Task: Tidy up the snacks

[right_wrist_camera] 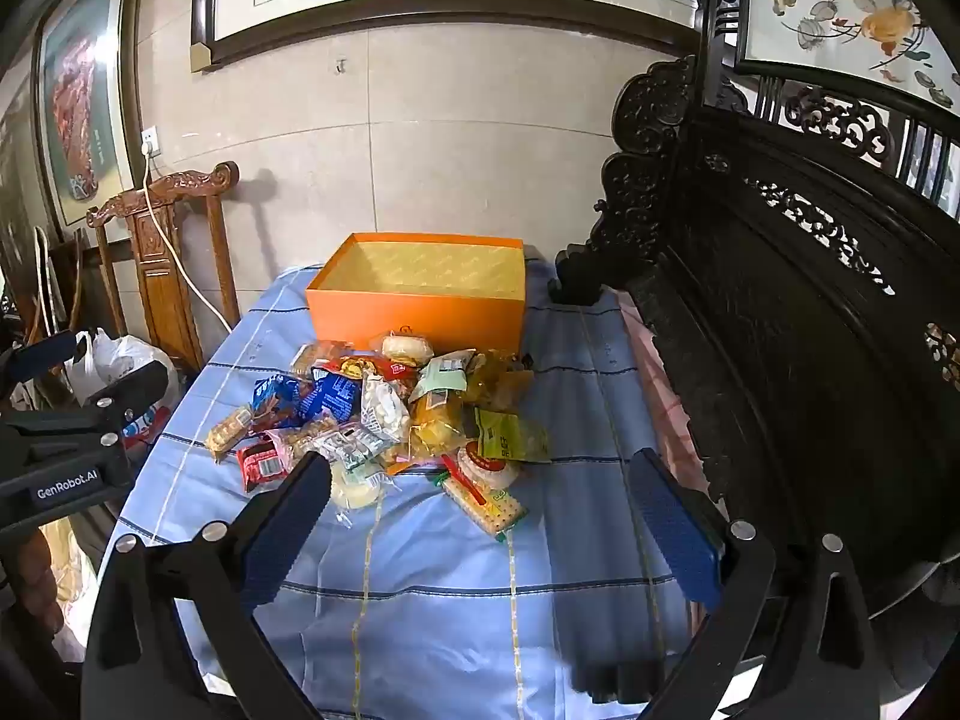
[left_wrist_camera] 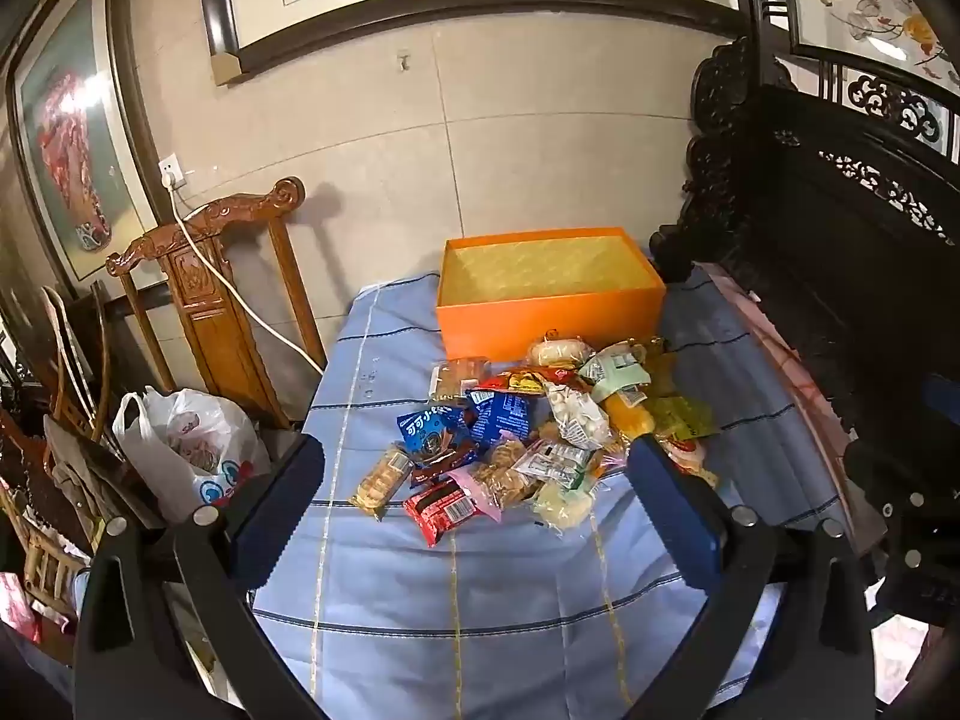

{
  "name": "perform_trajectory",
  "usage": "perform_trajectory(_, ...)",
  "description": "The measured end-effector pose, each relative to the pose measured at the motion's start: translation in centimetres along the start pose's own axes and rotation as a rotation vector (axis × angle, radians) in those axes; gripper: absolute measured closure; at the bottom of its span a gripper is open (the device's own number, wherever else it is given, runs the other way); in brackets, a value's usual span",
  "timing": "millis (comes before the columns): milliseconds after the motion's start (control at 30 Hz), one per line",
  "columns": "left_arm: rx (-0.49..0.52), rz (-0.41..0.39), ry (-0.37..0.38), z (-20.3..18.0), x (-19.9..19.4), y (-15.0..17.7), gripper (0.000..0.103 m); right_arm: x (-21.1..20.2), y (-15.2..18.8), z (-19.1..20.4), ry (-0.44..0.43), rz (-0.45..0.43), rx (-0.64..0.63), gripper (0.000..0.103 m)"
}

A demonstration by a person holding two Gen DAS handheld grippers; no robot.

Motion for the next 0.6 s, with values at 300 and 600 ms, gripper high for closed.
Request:
perform_trajectory(300,-0.024,0.002,0.020,0.1,0.0,0.0,0.004,-0.1,0.0,0.0,-0.002,-0.001,0.000,0.004)
perform_trajectory(600,-0.088,0.030,0.092,0.6,0.6,1.0,0.004,-0.1,0.1,0.0,-0.009,0.000,0.008,0.004)
Point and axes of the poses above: each gripper's, at about its wrist camera, not at the fingertips, and x roughly the way its jaws point, z to its left, y to its underside, the point moved 1 cm from there along x, roughly the way its jaws point, and after that the axes turned 3 degrees about x, right-handed, at the moved point
